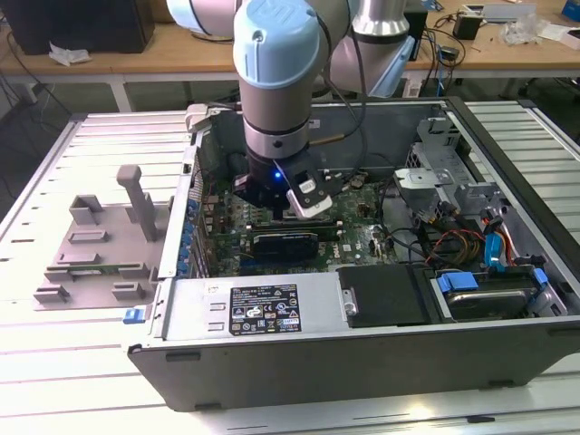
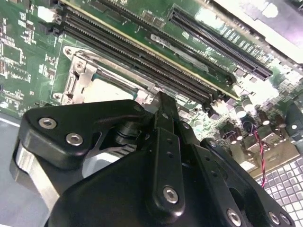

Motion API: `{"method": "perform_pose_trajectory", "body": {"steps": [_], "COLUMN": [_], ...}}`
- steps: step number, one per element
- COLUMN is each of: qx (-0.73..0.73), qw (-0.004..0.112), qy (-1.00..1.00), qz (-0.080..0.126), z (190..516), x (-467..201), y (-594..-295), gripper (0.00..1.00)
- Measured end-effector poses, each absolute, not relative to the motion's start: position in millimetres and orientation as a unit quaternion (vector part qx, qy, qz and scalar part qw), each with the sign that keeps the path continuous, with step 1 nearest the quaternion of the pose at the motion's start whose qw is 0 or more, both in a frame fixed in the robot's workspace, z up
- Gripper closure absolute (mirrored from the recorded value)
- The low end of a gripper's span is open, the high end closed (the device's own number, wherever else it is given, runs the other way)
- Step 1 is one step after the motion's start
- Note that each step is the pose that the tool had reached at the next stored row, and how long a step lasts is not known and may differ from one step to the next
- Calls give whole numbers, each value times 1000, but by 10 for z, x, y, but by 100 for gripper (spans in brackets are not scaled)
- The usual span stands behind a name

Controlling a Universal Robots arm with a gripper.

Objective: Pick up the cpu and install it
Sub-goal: 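Install the second cpu locking lever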

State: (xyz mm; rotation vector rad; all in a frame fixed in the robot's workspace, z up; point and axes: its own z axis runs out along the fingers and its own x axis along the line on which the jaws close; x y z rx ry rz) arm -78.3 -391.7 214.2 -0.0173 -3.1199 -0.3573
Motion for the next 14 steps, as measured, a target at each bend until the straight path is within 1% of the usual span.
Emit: {"method": "perform_pose_trajectory", "body": {"steps": [7, 14], "qx": [-5, -5], "qw": [-3, -6], "qy": [-992, -990], "qz": [-123, -143], "z": [2050, 2007], "x": [-784, -792], "y": [-3971, -3973], "gripper": [89, 89]}}
